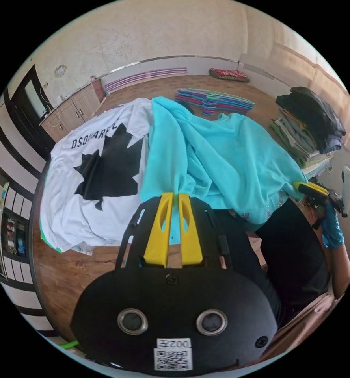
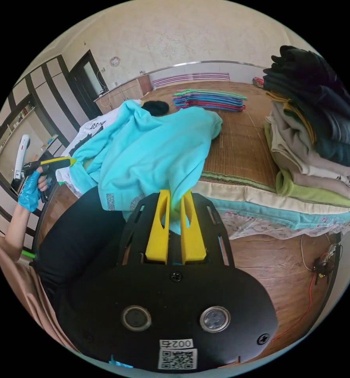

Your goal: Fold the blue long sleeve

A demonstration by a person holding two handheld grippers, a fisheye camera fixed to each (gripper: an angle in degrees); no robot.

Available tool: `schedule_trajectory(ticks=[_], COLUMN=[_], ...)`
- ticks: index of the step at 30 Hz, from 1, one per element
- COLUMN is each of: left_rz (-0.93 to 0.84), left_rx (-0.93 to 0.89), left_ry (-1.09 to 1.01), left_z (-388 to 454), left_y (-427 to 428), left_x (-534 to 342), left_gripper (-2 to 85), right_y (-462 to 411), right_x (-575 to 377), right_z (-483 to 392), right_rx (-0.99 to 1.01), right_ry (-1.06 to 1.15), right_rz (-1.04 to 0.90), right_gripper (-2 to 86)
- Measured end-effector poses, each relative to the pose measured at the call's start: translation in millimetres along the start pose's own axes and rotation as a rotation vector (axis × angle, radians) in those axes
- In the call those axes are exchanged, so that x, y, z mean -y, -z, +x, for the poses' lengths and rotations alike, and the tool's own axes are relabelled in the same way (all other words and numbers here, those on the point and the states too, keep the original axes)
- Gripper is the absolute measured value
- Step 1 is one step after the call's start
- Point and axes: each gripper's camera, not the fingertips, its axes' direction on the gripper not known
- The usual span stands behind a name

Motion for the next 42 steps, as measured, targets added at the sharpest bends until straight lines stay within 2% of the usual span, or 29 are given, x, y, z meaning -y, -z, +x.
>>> schedule_trajectory(ticks=[7, 11, 17, 18, 21, 25, 26, 29, 35, 39, 42], left_rz=[0.118, 0.118, -0.148, -0.158, -0.124, -0.058, -0.06, -0.086, -0.116, -0.095, -0.083], left_rx=[0.211, 0.396, 0.548, 0.541, 0.375, 0.075, -0.034, -0.205, -0.199, -0.144, -0.157], left_ry=[-0.094, -0.11, 0.012, 0.013, -0.048, -0.214, -0.244, -0.303, -0.266, -0.242, -0.229], left_z=[-31.1, -66.5, -110.2, -108.4, -80.9, -27.5, -15.9, 7.6, 22.7, 17.4, 6.3], left_y=[96.3, 108.3, 36.3, 30.2, 13.4, -7.2, -15.9, -41.9, -84.6, -90.9, -73.0], left_x=[24.1, 64.0, 79.4, 76.3, 54.2, 12.0, -0.5, -28.2, -60.0, -74.2, -84.5], left_gripper=[-0.2, -0.2, 1.5, 2.0, 2.8, 4.0, 5.3, 8.7, 7.7, 3.2, 0.9], right_y=[34.3, 51.8, 75.5, 78.3, 85.6, 97.5, 98.6, 97.3, 79.5, 89.2, 106.8], right_x=[-7.2, -11.2, -29.7, -33.9, -43.0, -53.9, -55.9, -70.0, -113.6, -129.9, -130.4], right_z=[-0.5, -4.9, -6.1, -5.4, -4.4, -1.6, -0.7, 5.0, 23.4, 37.7, 38.7], right_rx=[0.04, 0.071, 0.061, 0.06, 0.035, 0.002, 0.004, 0.005, 0.089, 0.188, 0.178], right_ry=[0.033, 0.05, 0.039, 0.039, 0.053, 0.072, 0.073, 0.09, 0.049, -0.067, -0.074], right_rz=[0.051, 0.089, 0.127, 0.121, 0.097, 0.083, 0.081, 0.043, -0.043, 0.004, 0.031], right_gripper=[4.2, 4.2, 4.1, 4.1, 4.1, 4.3, 4.4, 6.6, 12.8, 6.1, 4.8])
